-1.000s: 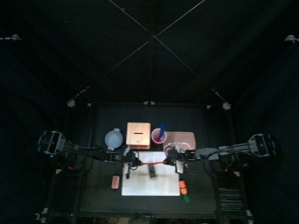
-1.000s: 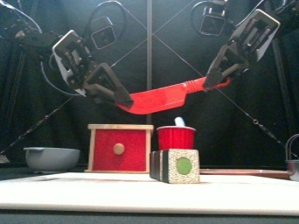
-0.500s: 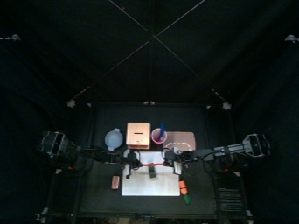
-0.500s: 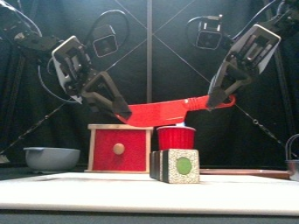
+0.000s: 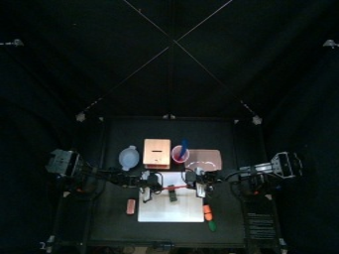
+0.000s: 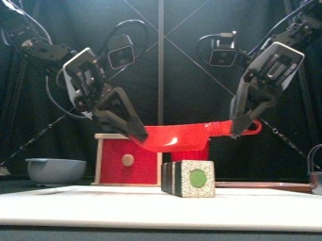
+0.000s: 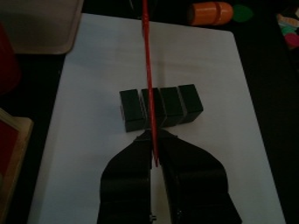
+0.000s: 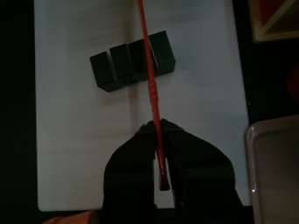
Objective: Place sushi on board then cut the sushi with the knife then place the pieces on the plate
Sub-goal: Cut the sushi into 4 pieces
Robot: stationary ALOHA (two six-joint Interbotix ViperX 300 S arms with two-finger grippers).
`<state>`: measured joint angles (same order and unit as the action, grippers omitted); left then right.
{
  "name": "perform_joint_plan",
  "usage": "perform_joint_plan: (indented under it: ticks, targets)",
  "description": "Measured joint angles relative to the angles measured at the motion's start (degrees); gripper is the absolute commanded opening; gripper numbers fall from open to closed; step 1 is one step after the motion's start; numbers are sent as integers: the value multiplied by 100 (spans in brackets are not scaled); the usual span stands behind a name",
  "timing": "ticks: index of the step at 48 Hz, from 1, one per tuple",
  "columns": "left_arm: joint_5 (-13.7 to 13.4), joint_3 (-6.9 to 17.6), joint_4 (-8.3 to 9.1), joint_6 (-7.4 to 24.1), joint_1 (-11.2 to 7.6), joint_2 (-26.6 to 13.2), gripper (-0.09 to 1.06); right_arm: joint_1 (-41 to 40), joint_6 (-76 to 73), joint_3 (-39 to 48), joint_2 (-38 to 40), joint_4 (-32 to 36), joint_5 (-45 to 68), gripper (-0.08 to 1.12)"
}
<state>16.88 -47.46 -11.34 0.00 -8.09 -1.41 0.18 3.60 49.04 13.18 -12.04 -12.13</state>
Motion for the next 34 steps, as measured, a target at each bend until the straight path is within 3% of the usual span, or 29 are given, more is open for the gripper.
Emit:
perform_joint_plan:
  ticks: [34]
  targets:
    - [-35,97,-114,0,9,-229,43,-176,0,0,-272,0,-18,35]
